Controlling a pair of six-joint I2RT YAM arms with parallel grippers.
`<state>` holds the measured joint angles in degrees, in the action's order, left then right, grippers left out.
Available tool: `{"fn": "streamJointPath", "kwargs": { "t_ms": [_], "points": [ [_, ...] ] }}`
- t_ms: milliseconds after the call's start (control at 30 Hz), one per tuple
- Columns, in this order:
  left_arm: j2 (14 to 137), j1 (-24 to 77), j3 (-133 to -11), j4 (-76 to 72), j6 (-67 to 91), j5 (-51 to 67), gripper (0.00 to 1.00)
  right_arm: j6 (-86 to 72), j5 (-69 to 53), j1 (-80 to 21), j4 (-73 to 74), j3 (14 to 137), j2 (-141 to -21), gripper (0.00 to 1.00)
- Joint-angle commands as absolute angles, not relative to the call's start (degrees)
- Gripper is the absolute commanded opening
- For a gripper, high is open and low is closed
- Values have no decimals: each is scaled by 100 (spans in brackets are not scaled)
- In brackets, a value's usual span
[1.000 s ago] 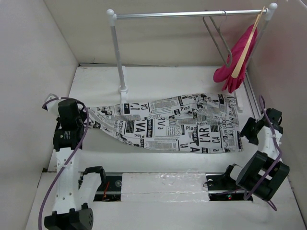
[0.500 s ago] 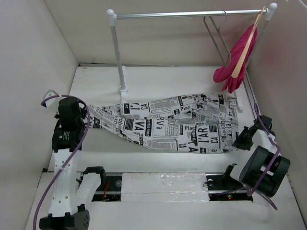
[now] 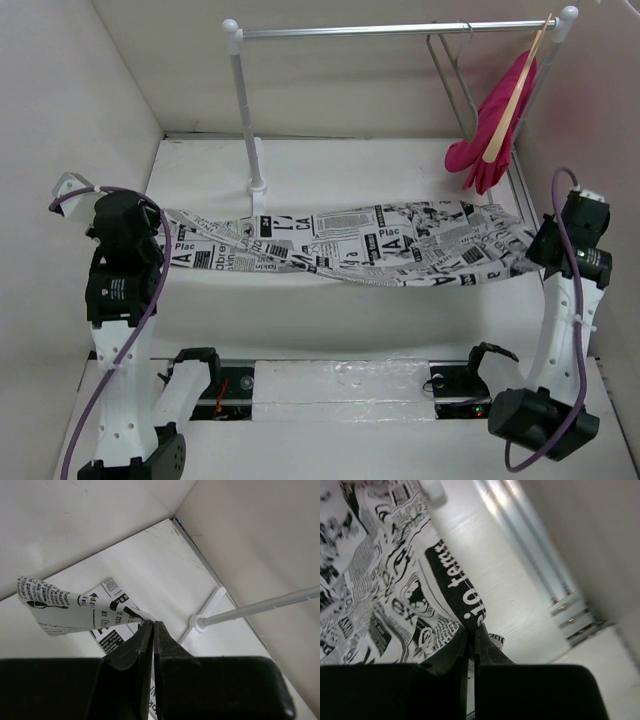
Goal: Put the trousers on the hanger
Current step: Fold the trousers at the center of the board.
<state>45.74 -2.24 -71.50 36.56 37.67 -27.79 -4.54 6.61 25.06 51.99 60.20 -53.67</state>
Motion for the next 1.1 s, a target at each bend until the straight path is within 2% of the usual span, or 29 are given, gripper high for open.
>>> {"fn": "streamJointPath", "kwargs": {
  "t_ms": [0, 100, 333, 567, 767, 1067],
  "points": [
    [4500, -150, -7523, 3691, 3718, -3252, 0, 269, 2195, 2094, 5932, 7063, -5422, 0],
    [4448, -36, -7322, 3779, 3700, -3445, 0, 448, 2627, 1829, 6301, 7251, -5572, 0],
    [4122, 255, -6453, 4061, 3630, -4456, 0, 474, 2743, 1362, 6978, 7523, -5317, 0],
    [4279, 255, -5239, 3331, 3305, -3903, 0, 676, 1953, 1634, 6206, 6768, -6354, 0],
    [5316, 255, -5150, 3244, 3174, -3218, 0, 993, 1469, 2003, 5520, 6802, -7205, 0],
    [7390, 18, -6134, 2962, 3023, -3137, 0, 923, 870, 2057, 4825, 7725, -8700, 0]
  ]
}}
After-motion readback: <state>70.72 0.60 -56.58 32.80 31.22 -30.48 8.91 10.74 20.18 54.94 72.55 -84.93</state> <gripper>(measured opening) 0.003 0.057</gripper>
